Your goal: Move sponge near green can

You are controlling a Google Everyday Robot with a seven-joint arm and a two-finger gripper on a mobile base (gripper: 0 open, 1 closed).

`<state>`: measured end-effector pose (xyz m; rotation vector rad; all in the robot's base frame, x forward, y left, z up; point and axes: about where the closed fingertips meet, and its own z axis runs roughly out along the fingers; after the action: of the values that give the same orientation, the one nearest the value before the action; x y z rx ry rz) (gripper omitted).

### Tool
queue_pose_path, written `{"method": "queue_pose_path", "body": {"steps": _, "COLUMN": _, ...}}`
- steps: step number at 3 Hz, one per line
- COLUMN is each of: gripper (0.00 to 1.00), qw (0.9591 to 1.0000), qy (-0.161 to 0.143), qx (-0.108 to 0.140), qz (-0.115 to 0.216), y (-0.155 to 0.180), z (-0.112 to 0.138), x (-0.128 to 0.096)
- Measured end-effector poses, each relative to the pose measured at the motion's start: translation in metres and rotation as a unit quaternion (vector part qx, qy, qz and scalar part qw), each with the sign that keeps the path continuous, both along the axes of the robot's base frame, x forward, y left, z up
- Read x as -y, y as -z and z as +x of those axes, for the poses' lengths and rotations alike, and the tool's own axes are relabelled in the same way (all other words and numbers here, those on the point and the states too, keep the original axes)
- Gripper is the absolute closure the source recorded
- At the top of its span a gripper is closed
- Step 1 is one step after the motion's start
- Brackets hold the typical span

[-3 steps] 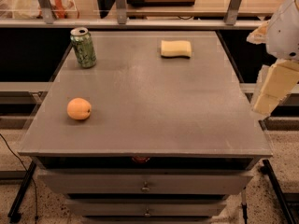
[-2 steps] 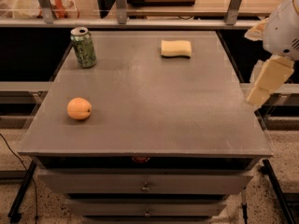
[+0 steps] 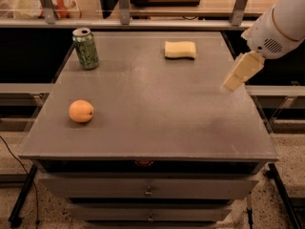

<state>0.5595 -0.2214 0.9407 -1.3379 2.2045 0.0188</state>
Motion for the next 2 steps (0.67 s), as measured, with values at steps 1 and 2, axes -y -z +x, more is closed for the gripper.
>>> {"method": "queue_pose_path", "body": {"steps": 1, "gripper": 0.0, "qw": 0.9971, "qy": 0.071, "qx": -0.011, "qz": 0.026, "y": 0.0185, "z": 0.0428, "x": 0.0039}}
{"method": "queue_pose_path", "body": {"steps": 2, "gripper": 0.0, "qw": 0.9944, "qy": 0.096, "qx": -0.021, "qz": 0.04, "y": 0.0205, "z": 0.0432, "x": 0.0025}}
